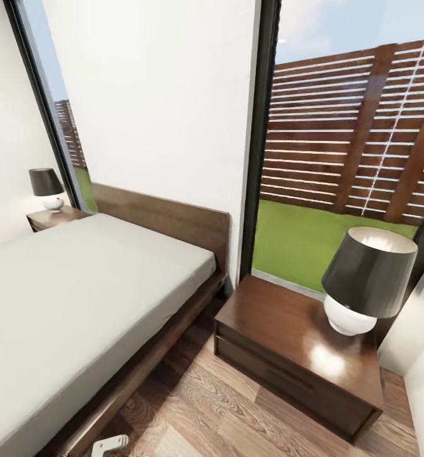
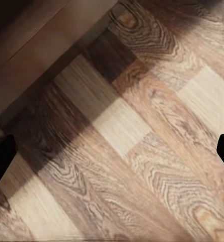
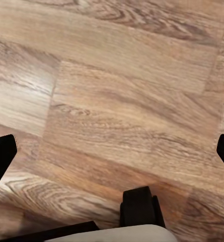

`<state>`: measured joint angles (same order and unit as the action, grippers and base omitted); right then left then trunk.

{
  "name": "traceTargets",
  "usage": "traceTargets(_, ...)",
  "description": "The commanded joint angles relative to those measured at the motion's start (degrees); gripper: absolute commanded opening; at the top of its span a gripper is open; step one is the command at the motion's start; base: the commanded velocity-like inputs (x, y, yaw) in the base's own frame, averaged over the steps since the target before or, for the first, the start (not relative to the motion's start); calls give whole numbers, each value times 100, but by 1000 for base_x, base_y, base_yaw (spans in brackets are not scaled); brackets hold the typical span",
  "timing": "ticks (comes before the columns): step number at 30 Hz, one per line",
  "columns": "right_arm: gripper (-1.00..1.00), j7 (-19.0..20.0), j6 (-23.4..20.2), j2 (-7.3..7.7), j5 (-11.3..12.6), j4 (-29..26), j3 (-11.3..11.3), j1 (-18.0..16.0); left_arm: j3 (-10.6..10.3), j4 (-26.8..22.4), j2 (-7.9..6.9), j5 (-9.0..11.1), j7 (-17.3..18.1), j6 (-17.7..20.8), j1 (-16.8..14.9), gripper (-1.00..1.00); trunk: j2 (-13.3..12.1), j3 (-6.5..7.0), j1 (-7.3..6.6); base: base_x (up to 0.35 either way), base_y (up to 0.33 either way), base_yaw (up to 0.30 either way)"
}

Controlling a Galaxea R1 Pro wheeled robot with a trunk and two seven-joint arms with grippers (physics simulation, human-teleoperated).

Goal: In the bedroom, move the book from the bed onto either nightstand, and place the two sandals side by side next to the bed.

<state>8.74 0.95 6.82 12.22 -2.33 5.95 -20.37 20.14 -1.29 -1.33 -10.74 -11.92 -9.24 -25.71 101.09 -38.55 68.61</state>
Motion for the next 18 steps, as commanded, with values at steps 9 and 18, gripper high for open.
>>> traceTargets(9,100,31,10,6,18,3,47,-2,43,14,75,-60,-20,-10,210,100,2,-5,-1,0,0,285)
traceTargets(18,100,31,10,47,25,-4,54,-2,43,18,126,-61,-8,-3,668,100,2,-5,-1,0,0,285)
